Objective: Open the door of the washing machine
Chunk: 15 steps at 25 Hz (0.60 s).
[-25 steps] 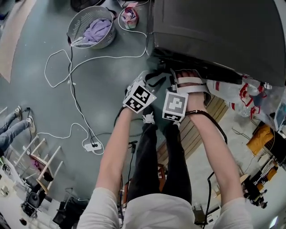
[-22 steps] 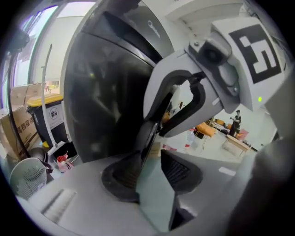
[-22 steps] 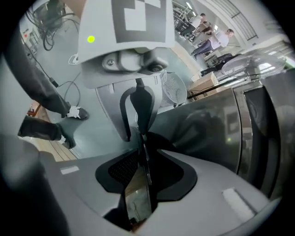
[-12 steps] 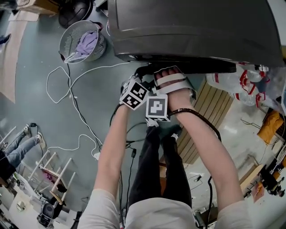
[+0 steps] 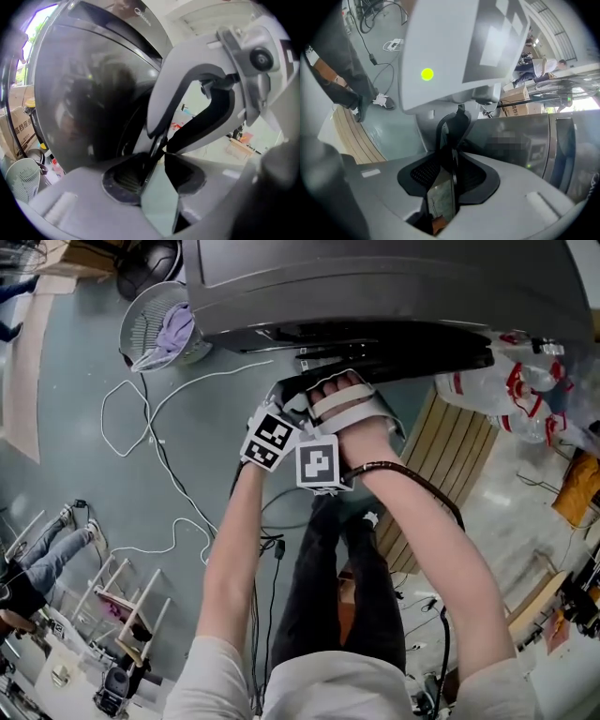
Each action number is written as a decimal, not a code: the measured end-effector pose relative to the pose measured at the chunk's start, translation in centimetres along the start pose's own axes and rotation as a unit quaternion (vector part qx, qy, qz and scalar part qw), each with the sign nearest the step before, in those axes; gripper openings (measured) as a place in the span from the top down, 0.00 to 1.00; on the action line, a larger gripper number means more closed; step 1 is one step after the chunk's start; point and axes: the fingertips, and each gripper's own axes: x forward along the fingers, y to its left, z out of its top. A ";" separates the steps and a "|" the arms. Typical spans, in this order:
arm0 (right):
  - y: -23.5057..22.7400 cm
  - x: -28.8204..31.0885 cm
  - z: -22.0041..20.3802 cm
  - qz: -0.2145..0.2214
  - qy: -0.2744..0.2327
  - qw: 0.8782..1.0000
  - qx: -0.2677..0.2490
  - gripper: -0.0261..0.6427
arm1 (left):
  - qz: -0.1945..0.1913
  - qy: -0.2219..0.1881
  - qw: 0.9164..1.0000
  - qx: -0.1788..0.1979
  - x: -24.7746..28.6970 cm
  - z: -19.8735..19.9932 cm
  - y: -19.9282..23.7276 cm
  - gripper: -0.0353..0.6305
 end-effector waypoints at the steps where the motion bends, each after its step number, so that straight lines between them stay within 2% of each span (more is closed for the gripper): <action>1: 0.2 -0.1 0.1 0.000 -0.002 1.000 0.001 0.79 | 0.002 0.000 1.000 -0.001 -0.1 -0.1 -0.2 0.65; 5: 1.5 -1.0 0.2 0.013 -0.001 1.000 -0.012 0.79 | 0.002 0.006 1.000 -0.003 -0.4 -0.6 -1.5 0.65; 15: 4.7 -2.2 0.7 0.005 -0.014 0.999 -0.032 0.79 | 0.014 0.007 1.000 -0.013 -0.9 -1.9 -4.6 0.65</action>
